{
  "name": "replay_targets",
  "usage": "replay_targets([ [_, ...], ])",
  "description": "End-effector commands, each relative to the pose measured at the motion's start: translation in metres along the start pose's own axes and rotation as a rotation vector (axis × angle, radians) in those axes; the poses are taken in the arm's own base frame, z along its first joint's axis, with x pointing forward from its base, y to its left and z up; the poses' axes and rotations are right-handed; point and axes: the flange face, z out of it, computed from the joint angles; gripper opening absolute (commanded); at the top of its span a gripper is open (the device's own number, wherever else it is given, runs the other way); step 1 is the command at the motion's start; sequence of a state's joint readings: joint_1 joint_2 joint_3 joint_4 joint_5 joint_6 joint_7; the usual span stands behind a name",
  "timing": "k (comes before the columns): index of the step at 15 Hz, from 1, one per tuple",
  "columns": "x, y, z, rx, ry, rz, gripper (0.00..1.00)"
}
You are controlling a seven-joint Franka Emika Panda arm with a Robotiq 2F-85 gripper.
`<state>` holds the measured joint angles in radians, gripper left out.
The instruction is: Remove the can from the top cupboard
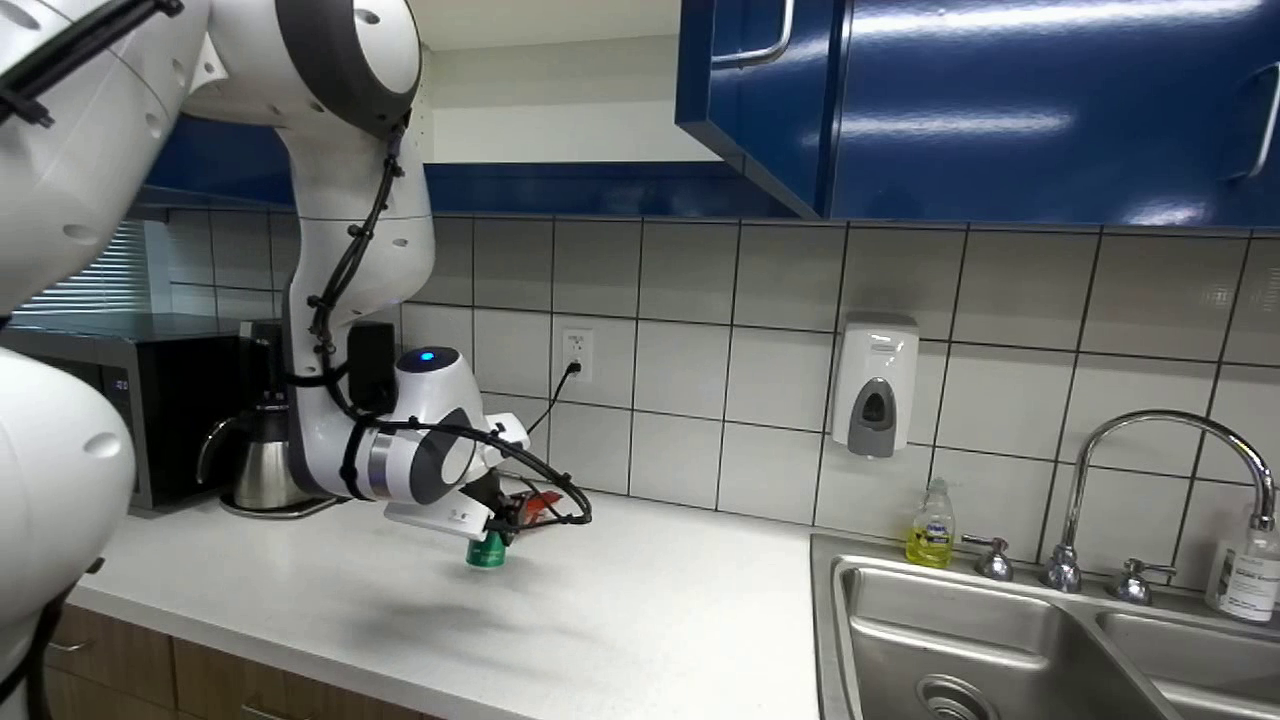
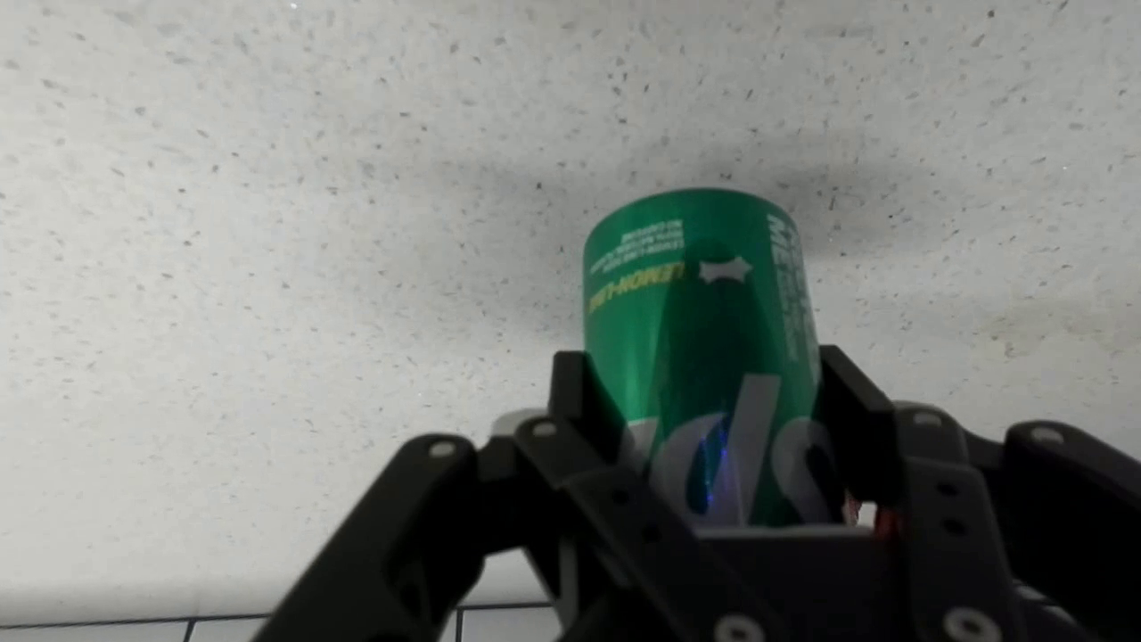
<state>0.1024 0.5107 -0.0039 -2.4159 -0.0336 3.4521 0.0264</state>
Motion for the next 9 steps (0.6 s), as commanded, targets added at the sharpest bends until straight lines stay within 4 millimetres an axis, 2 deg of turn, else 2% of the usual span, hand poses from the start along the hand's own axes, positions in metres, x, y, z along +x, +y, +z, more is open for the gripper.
replay_targets([
  [1, 0.020, -0.006, 0.017, -0.012, 0.033, -0.013, 0.38],
  [9, 0.029, -0.017, 0.052, -0.011, 0.042, -0.011, 0.38],
])
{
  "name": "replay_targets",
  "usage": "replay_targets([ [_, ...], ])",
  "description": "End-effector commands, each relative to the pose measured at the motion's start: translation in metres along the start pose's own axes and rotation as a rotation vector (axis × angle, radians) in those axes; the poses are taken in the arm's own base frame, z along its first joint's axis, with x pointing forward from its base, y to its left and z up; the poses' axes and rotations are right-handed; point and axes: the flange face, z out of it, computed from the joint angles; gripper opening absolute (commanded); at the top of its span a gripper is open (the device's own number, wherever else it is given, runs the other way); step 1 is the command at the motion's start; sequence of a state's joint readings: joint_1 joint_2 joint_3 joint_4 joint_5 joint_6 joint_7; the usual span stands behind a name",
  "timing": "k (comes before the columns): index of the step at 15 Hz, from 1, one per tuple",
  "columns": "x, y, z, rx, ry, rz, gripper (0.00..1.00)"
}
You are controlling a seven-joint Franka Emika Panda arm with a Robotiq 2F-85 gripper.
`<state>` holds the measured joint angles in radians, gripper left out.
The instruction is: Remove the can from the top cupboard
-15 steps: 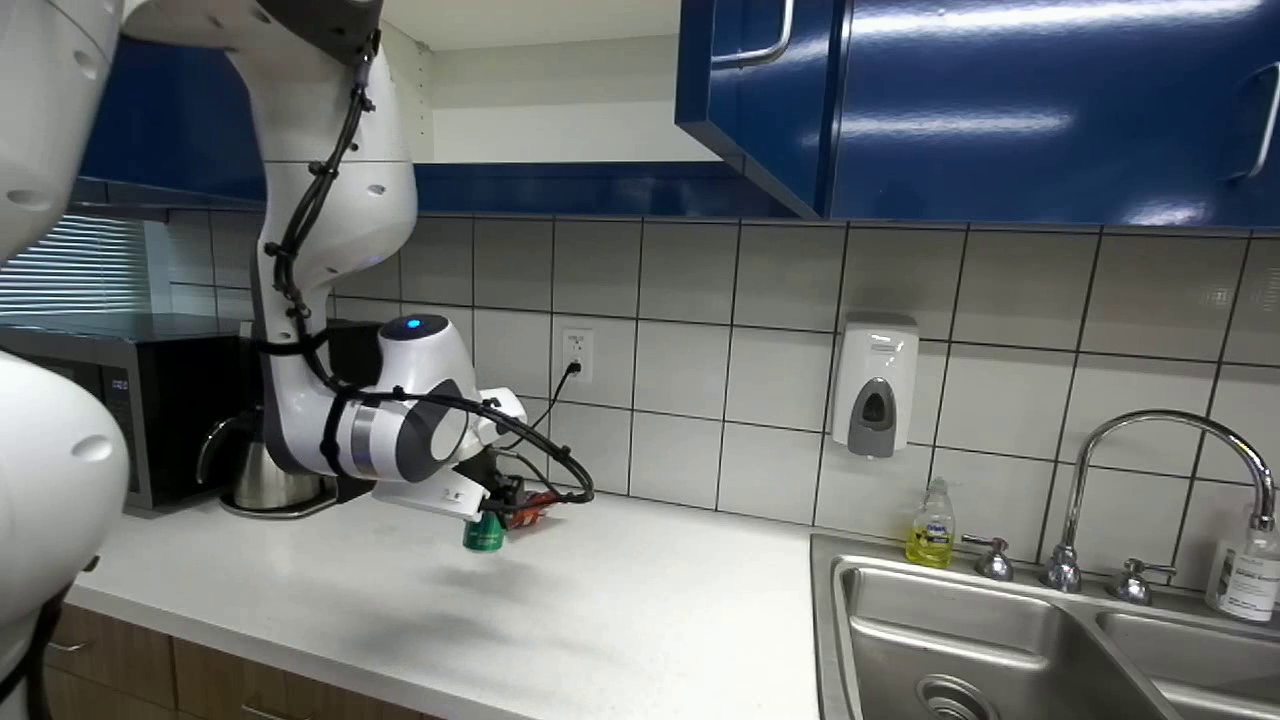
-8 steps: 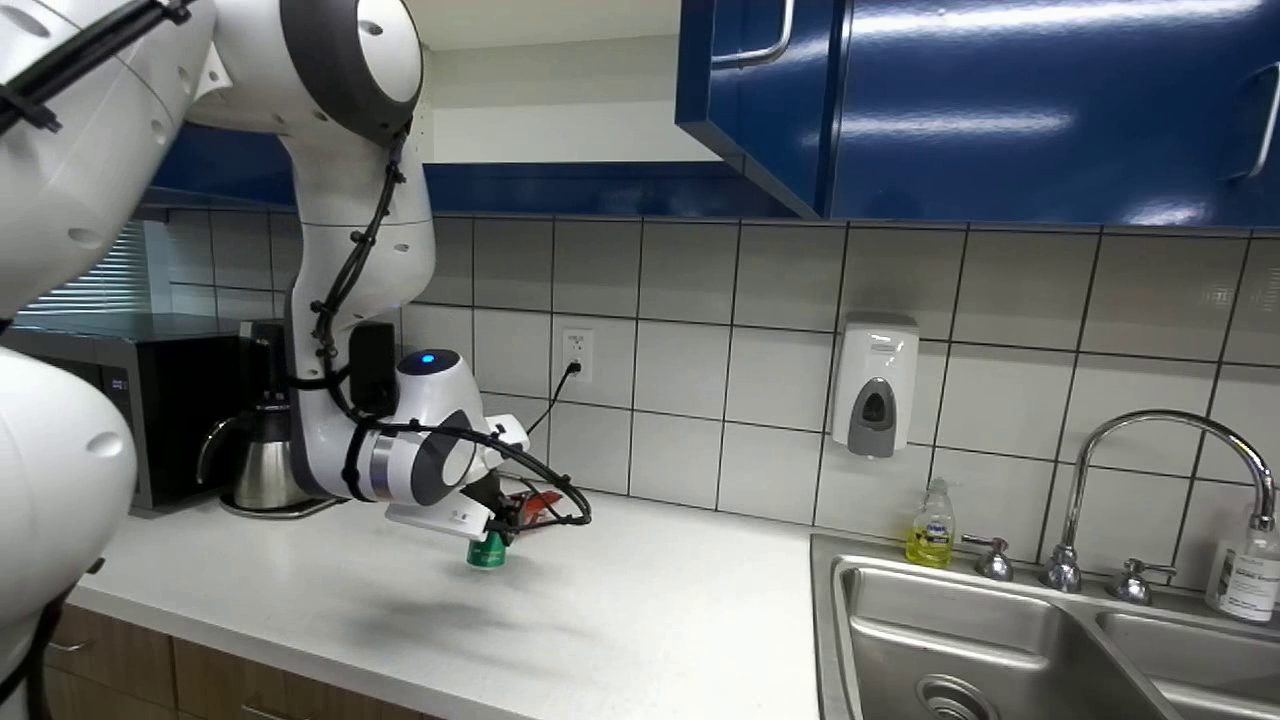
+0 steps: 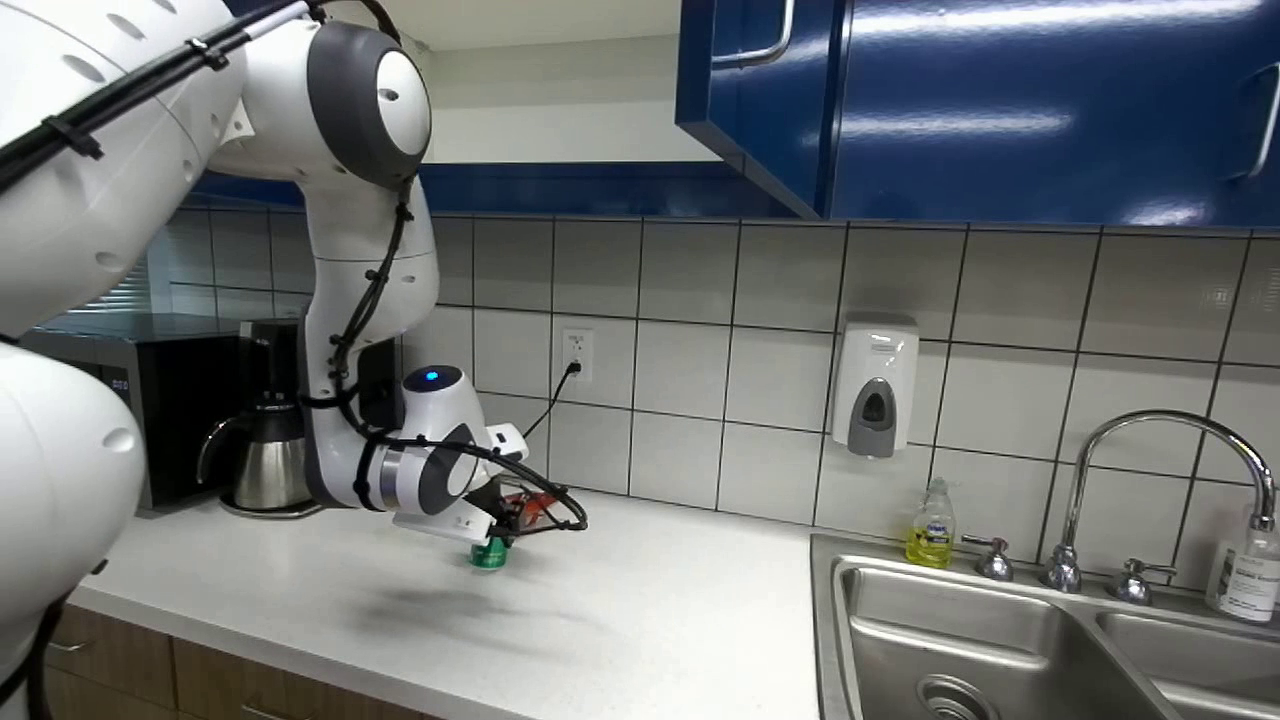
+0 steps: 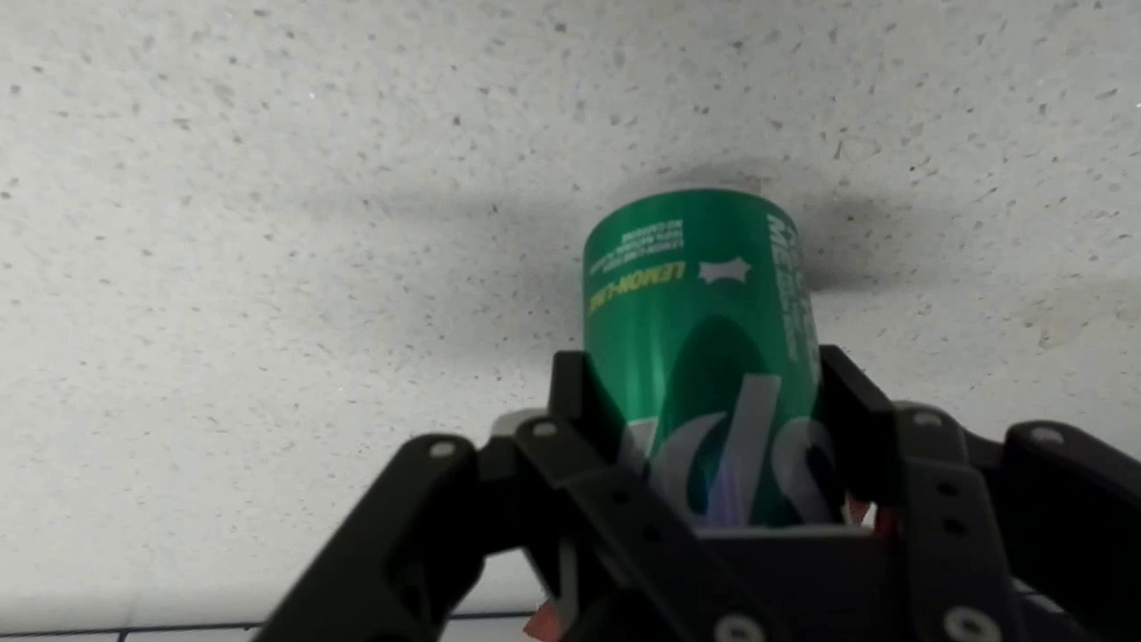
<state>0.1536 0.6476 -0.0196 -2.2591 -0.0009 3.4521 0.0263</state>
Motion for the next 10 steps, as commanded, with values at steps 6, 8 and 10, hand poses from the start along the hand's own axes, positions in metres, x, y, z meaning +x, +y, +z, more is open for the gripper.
replay_targets([
  [6, 0.021, -0.006, 0.019, -0.026, 0.040, -0.006, 0.38],
  [8, 0.022, -0.008, 0.020, -0.030, 0.043, -0.008, 0.38],
  [10, 0.023, -0.011, 0.022, -0.033, 0.046, -0.009, 0.38],
])
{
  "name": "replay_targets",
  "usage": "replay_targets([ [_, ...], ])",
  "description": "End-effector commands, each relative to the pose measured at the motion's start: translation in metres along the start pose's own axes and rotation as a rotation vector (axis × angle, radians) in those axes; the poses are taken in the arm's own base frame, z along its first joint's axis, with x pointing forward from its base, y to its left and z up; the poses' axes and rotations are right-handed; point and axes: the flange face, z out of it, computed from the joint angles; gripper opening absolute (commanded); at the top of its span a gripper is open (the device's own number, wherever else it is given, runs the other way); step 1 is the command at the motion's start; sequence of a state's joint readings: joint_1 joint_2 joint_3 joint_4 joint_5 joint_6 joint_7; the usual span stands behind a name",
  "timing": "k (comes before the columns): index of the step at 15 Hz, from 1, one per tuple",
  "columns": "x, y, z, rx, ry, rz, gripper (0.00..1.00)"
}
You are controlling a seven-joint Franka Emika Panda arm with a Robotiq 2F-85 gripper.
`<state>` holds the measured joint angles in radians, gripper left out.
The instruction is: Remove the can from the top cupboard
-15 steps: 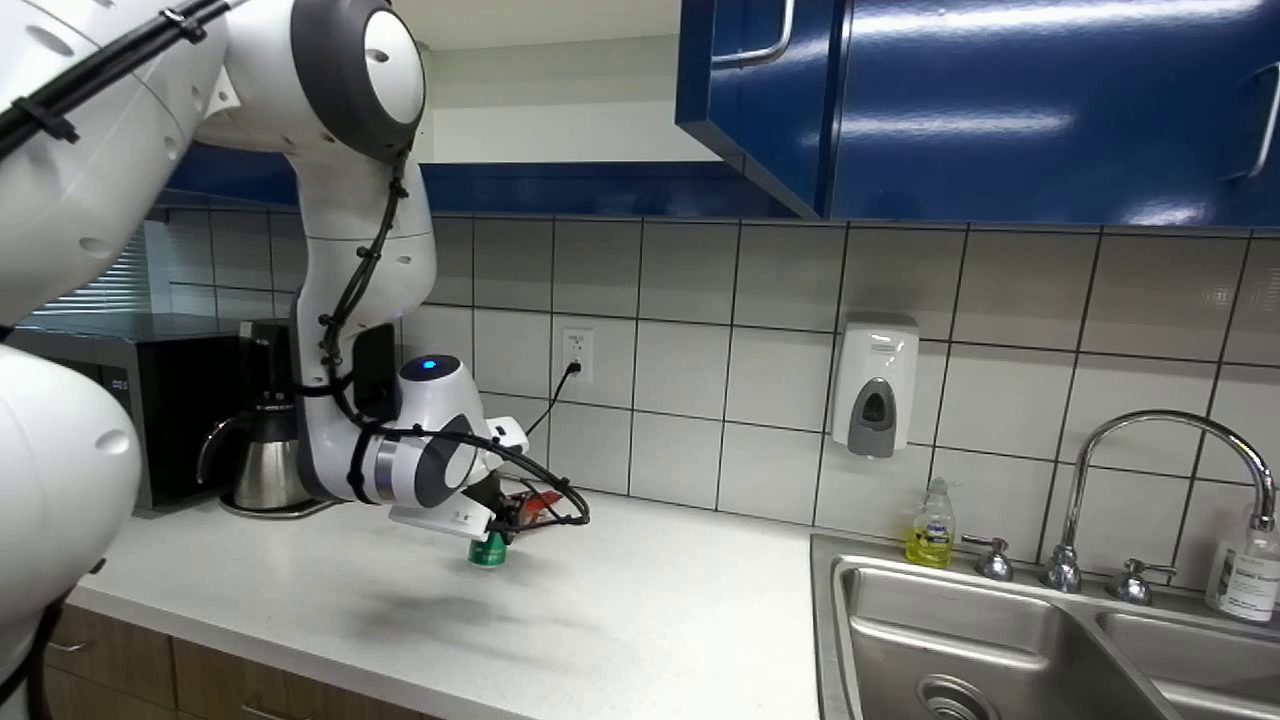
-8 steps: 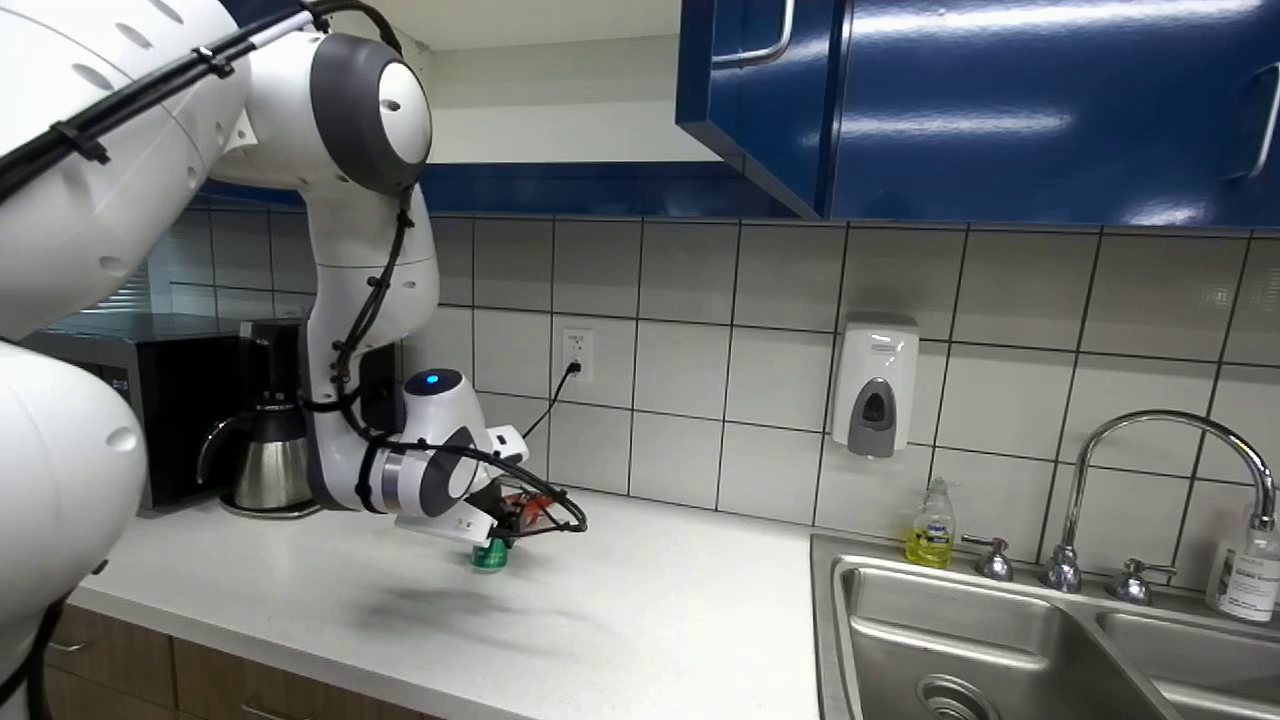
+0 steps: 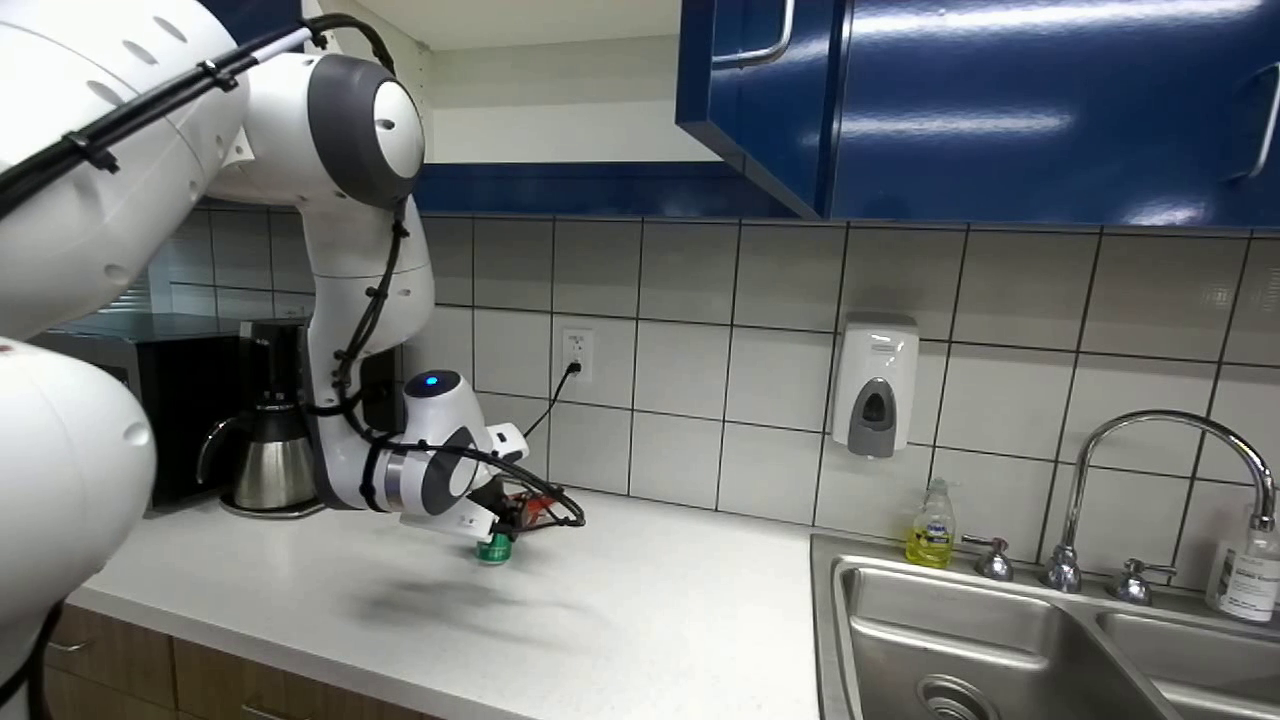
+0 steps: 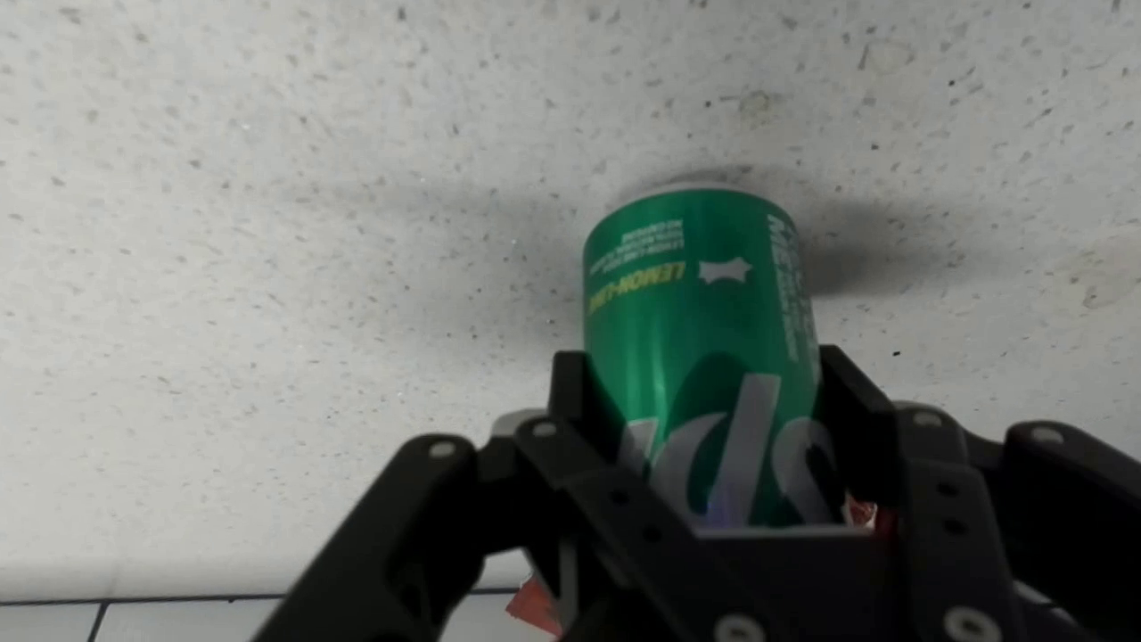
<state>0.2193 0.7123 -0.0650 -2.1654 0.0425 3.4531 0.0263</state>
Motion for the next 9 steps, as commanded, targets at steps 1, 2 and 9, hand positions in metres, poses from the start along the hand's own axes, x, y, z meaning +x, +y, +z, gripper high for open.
replay_targets([
  [1, 0.0069, -0.0042, 0.0035, -0.013, 0.015, -0.006, 0.38],
  [2, 0.0066, -0.0052, 0.0043, -0.014, 0.015, -0.009, 0.38],
  [9, -0.0022, -0.0070, 0.0058, -0.018, -0.002, -0.011, 0.98],
])
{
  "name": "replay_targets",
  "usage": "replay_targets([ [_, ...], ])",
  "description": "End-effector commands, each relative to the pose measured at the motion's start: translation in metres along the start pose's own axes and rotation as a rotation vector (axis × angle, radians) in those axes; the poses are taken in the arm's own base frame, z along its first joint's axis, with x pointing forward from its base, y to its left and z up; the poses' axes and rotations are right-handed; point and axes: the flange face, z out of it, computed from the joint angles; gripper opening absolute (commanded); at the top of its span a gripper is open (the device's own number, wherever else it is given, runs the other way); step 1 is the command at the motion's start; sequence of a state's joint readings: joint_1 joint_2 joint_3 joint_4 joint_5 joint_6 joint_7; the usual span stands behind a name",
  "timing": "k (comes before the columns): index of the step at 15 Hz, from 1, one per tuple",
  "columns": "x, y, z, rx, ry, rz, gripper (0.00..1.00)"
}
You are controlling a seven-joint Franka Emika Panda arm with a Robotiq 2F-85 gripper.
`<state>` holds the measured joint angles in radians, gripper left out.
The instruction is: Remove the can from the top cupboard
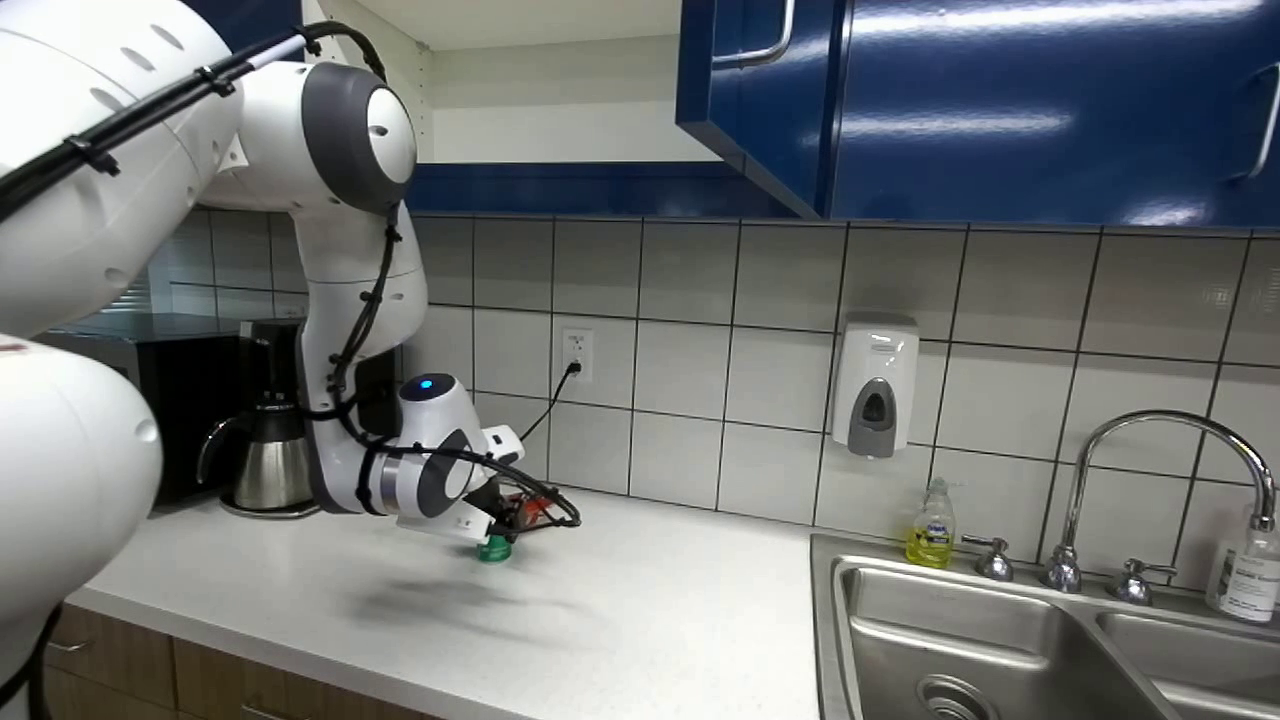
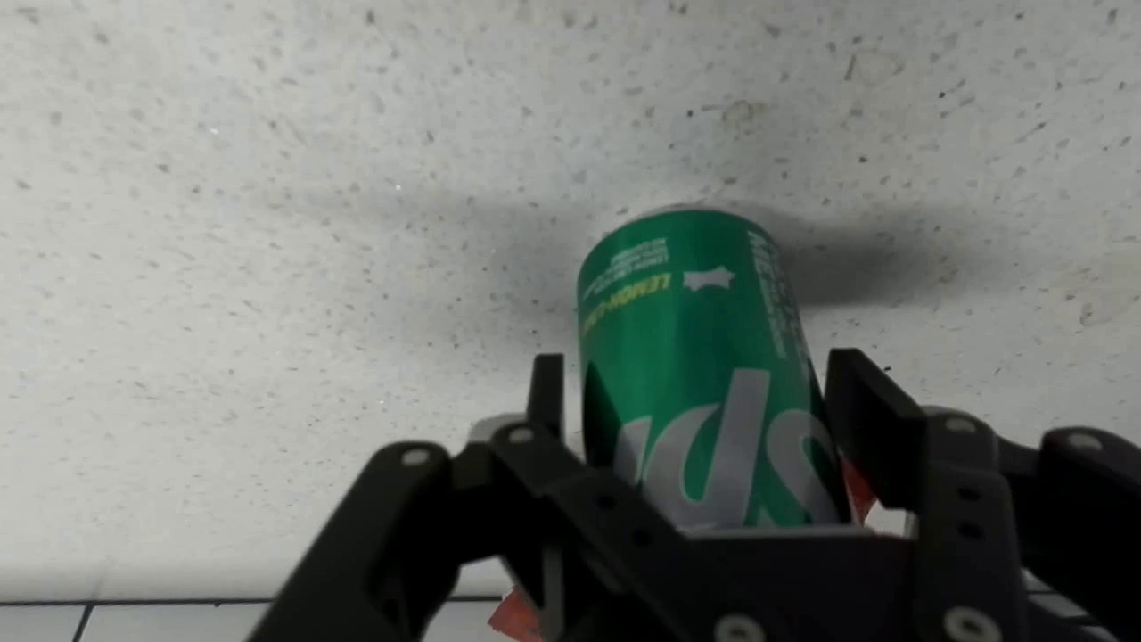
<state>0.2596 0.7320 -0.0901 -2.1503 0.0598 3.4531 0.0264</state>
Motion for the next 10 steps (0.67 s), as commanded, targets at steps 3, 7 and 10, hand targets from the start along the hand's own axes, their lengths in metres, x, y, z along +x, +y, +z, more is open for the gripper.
replay_targets([
  [3, -0.007, 0.002, -0.003, -0.008, -0.014, 0.007, 1.00],
  [7, -0.017, 0.000, -0.012, 0.003, -0.034, 0.006, 1.00],
  [10, -0.028, -0.005, -0.022, 0.016, -0.054, -0.003, 1.00],
])
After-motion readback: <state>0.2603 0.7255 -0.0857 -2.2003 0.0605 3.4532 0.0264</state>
